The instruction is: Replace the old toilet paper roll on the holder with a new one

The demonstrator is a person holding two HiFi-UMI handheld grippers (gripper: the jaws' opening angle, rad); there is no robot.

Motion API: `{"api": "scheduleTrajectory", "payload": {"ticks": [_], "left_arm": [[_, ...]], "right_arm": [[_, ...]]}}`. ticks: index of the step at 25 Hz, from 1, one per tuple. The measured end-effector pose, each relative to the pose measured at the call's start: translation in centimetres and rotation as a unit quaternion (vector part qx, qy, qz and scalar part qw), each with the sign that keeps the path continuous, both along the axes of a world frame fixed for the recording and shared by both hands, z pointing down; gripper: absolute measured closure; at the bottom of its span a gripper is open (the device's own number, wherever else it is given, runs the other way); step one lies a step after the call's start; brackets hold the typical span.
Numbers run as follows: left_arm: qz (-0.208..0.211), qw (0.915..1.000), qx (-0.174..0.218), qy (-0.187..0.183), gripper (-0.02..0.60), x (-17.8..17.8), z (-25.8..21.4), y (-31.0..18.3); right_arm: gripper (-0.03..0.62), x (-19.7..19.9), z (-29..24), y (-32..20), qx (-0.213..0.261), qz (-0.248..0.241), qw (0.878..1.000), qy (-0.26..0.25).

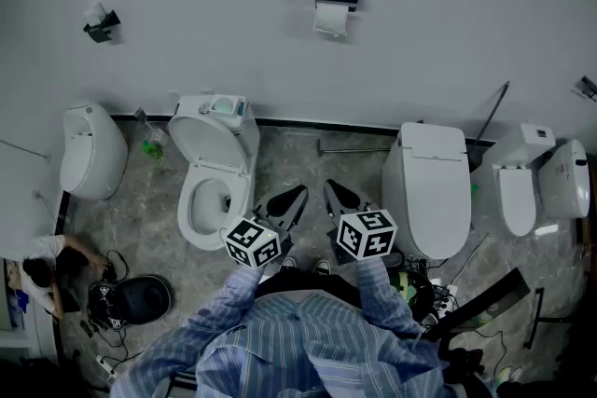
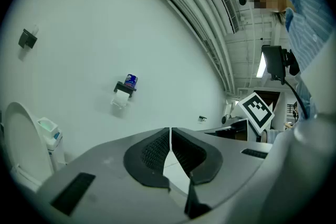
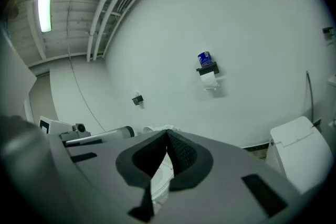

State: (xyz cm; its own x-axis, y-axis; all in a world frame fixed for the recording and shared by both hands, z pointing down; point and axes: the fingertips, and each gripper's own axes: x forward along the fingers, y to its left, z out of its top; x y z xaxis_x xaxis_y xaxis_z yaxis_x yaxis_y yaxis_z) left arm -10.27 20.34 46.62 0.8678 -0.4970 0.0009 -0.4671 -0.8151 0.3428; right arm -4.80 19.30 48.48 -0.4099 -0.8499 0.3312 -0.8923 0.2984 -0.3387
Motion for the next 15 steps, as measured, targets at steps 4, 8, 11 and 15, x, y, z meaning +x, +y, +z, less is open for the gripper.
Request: {"api": "scheduleTrajectory", "payload": {"ticks": [4, 8, 11, 15], "left_arm": [[-0.012, 0.9999, 0.002, -0.001, 0.575, -1.3, 0.1, -1.0], [-0.014, 0.9999, 0.005, -0.001, 0.575, -1.9, 0.2, -1.3], [-0.017, 0.9997, 0.013, -0.009, 0.575, -2.4, 0.1, -1.5], [-0.018, 0.9995, 0.018, -0.017, 0.575, -2.4, 0.4, -1.6]], "right_arm": [[0.586, -0.2, 0.1, -0.8, 0.0, 0.012, 1.0, 0.002], [0.586, 0.1, 0.4, -1.1, -0.003, 0.025, 1.0, 0.001], [0.586, 0.1, 0.3, -1.3, -0.002, 0.035, 0.999, -0.007], [0.586, 0.3, 0.4, -1.5, 0.002, 0.038, 0.999, -0.011]]}}
